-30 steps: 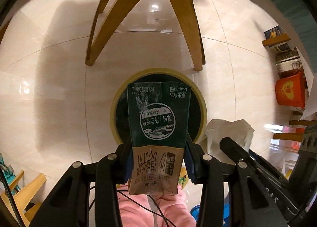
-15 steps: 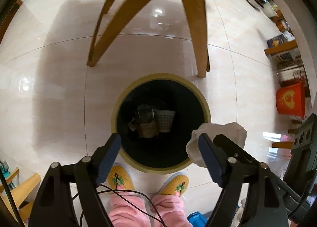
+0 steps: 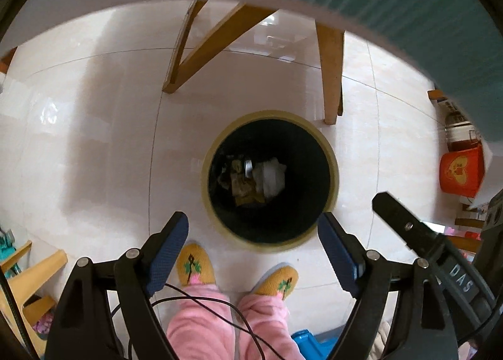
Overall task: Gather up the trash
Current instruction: 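Move both open tools back over the table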
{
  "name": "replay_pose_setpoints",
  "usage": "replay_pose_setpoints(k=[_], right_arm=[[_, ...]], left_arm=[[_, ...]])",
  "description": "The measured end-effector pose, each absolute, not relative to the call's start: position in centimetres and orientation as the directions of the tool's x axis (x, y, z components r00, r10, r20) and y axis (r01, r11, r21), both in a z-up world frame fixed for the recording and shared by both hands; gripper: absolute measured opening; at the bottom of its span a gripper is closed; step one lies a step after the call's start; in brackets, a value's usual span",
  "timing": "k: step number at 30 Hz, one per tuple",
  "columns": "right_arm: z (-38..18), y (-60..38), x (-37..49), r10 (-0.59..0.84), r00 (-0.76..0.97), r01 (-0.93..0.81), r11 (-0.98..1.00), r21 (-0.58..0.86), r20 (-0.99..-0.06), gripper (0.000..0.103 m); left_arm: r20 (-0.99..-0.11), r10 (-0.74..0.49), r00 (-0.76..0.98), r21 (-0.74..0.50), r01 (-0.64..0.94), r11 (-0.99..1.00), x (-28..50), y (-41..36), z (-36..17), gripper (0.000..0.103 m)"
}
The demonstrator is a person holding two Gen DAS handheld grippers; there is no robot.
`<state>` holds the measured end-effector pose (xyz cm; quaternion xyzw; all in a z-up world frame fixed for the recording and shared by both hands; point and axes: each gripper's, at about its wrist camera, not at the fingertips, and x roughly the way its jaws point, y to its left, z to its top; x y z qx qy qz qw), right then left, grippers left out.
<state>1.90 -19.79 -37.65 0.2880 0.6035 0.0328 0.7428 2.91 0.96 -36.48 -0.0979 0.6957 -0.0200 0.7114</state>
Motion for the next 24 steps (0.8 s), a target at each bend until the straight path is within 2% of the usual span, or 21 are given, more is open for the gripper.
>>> replay_pose_setpoints(k=[10, 17, 24], right_arm=[[-26.5, -19.2, -1.0, 0.377, 0.274, 0.221, 0.870, 0.440, -0.885, 0.058], [-16.4, -18.0, -2.8, 0.378, 0.320, 0.143, 0.887, 0.439, -0.869, 0.058], [-6.8, -16.8, -2.7, 0.350, 0.436, 0.023, 0.917, 0.399, -0.829, 0.058]], left_arm=[[-0.979, -0.201, 0.018, -0.202, -0.076, 0.976, -2.3, 2.1, -26.1, 0.083], [-0.957, -0.243, 0.155, -0.244, 0.017, 0.970, -1.8, 2.7, -13.9, 0.083], [-0.901, -0.265, 0.343, -0.245, 0.102, 0.964, 1.1, 3.5, -3.2, 0.084]])
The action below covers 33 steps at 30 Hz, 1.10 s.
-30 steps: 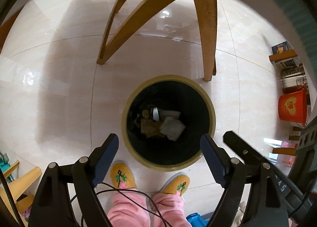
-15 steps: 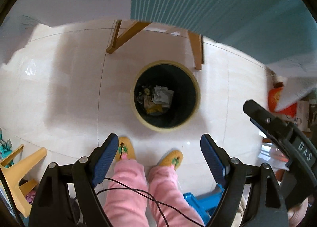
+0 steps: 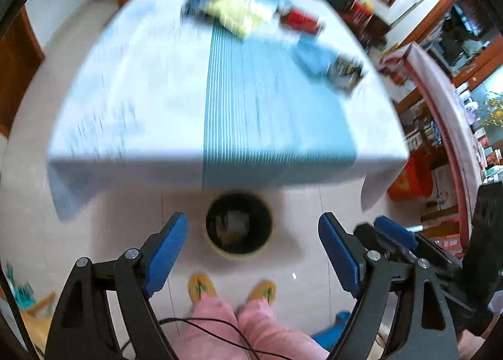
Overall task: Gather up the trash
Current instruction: 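Move both open tools back over the table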
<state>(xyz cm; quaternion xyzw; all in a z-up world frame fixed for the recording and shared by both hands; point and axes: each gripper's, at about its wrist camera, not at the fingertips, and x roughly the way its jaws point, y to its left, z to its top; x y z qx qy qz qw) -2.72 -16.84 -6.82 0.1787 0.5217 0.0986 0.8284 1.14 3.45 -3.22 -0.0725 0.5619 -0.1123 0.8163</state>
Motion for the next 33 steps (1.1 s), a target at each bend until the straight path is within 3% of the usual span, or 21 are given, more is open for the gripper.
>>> replay_pose_setpoints(k=[9, 17, 23, 33], right_arm=[[0.6, -17.2, 1.0, 0.260, 0.559, 0.014, 0.946, 0.323, -0.787, 0.058], [3.7, -19.3, 4.8, 0.156, 0.638, 0.067, 0.964, 0.256, -0.754, 0.058], [3.1, -22.7, 7.6, 0.148, 0.633, 0.110, 0.955, 0.277, -0.760, 0.058], [0.3, -27.6, 14.7, 0.254, 0.565, -0.029, 0.957, 0.289, -0.785, 0.058]], left_arm=[[-0.839, -0.251, 0.484, -0.169, 0.207, 0.964, 7.3, 3.4, 5.2, 0.084], [-0.803, -0.262, 0.536, -0.106, 0.303, 0.947, 10.6, 1.0, 8.5, 0.084], [-0.825, -0.236, 0.513, -0.092, 0.290, 0.953, 13.5, -1.8, 7.4, 0.084], [-0.906, -0.220, 0.361, -0.175, 0.153, 0.973, 19.4, -6.1, 0.1, 0.084]])
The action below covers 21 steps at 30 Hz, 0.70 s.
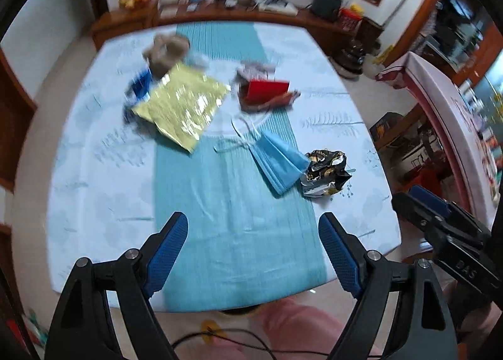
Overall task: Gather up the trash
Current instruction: 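Move both open tools back over the table, then grasp the black-yellow chip bag with the right tool while the left tool grasps the blue face mask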
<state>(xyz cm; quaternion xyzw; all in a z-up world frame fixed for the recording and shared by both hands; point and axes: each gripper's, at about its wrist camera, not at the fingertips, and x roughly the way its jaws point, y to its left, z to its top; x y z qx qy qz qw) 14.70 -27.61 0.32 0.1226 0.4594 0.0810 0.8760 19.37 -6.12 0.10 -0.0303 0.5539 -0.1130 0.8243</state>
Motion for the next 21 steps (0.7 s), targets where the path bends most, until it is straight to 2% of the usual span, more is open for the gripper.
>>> replay_pose_setpoints(k=[7, 11, 21], right_arm=[[-2.7, -30.0, 18.9, 0.326, 0.461, -0.097, 0.943, 0.319, -0.825, 0.058], [-5.2, -30.4, 21.5, 0.374, 0.389, -0.107, 0.926, 0.362, -0.842, 0.058], [-10.6, -28.1, 25.9, 0.409, 0.240, -0.184, 0.910, 0.373, -0.880, 0.059]], left_arm=[[-0.930, -0.229, 0.288, -0.246, -0.023, 0.969, 22.7, -6.9, -3.8, 0.084], [-0.942, -0.215, 0.258, -0.245, -0.093, 0.965, 24.7, -7.3, -5.3, 0.084], [-0.959, -0.178, 0.218, -0.205, -0.107, 0.973, 28.3, -9.6, -7.0, 0.084]])
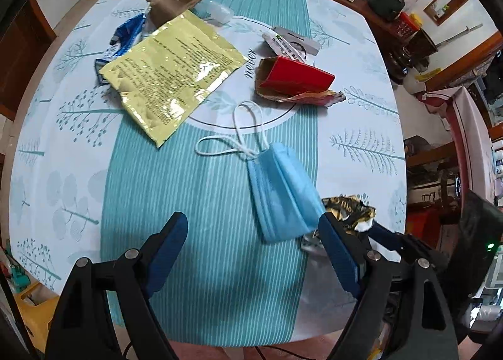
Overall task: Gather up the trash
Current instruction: 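Grasp the black-yellow chip bag with the right tool while the left tool grasps the blue face mask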
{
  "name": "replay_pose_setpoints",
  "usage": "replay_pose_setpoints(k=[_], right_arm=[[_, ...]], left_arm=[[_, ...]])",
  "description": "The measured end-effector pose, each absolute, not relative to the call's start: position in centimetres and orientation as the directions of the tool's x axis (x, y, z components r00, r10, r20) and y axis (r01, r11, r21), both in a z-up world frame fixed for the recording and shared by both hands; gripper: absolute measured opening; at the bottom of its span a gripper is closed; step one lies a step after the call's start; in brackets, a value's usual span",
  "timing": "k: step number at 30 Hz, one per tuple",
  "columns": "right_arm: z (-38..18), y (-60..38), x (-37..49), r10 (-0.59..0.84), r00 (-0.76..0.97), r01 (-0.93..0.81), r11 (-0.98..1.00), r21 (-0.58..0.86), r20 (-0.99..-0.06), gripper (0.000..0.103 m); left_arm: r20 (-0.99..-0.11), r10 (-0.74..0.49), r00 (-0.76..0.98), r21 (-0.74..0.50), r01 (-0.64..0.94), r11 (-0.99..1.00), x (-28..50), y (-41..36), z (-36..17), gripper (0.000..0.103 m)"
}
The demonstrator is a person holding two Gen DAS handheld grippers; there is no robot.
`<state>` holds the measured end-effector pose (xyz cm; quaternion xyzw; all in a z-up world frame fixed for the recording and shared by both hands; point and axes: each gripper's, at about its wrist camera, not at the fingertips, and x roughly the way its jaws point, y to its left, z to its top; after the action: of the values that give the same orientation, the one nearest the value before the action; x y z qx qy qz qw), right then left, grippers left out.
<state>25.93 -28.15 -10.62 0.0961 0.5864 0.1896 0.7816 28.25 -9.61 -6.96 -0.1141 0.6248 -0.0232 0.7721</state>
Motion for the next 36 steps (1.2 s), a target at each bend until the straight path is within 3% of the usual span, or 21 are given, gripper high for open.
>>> replay_pose_setpoints(k=[6, 16, 24, 26, 28, 30, 33, 36], right_arm=[[-11.0, -28.0, 27.5, 0.460, 0.227, -0.244, 0.880, 0.407, -0.858, 0.057], [-10.5, -30.8, 29.4, 0.397, 0.249, -0.273, 0.904, 0.330, -0.883, 0.054], [-11.0, -31.7, 30.1, 0.381, 0.244, -0.254, 0.913, 0.320, -0.892, 0.054], [-11.1, -31.8, 30.1, 0.382, 0.244, -0.251, 0.913, 0.322, -0.891, 0.054], [-11.2, -32.0, 30.2, 0.392, 0.242, -0.242, 0.910, 0.336, -0.887, 0.054], [-11.3, -32.2, 30.1, 0.401, 0.240, -0.235, 0.908, 0.348, -0.884, 0.054], [-11.3, -32.2, 29.9, 0.402, 0.245, -0.239, 0.907, 0.346, -0.882, 0.053], [-11.2, -32.2, 29.6, 0.397, 0.256, -0.242, 0.909, 0.340, -0.881, 0.052]], left_arm=[[-0.964, -0.177, 0.196, -0.201, -0.107, 0.974, 29.5, -10.9, -7.8, 0.084], [-0.977, -0.172, 0.126, -0.192, -0.171, 0.966, 32.0, -11.9, -10.2, 0.084], [-0.995, -0.077, 0.057, -0.086, -0.190, 0.978, 33.6, -13.9, -12.7, 0.083], [-0.997, -0.063, 0.038, -0.069, -0.185, 0.980, 33.7, -14.4, -13.1, 0.070], [-0.997, -0.081, 0.018, -0.083, -0.178, 0.980, 33.7, -14.9, -13.6, 0.047], [-0.997, -0.081, 0.014, -0.082, -0.170, 0.982, 33.6, -15.5, -13.8, 0.038], [-0.994, -0.102, 0.030, -0.105, -0.157, 0.982, 33.4, -16.1, -13.8, 0.013], [-0.993, -0.104, 0.047, -0.110, -0.140, 0.984, 32.9, -16.4, -13.6, 0.010]])
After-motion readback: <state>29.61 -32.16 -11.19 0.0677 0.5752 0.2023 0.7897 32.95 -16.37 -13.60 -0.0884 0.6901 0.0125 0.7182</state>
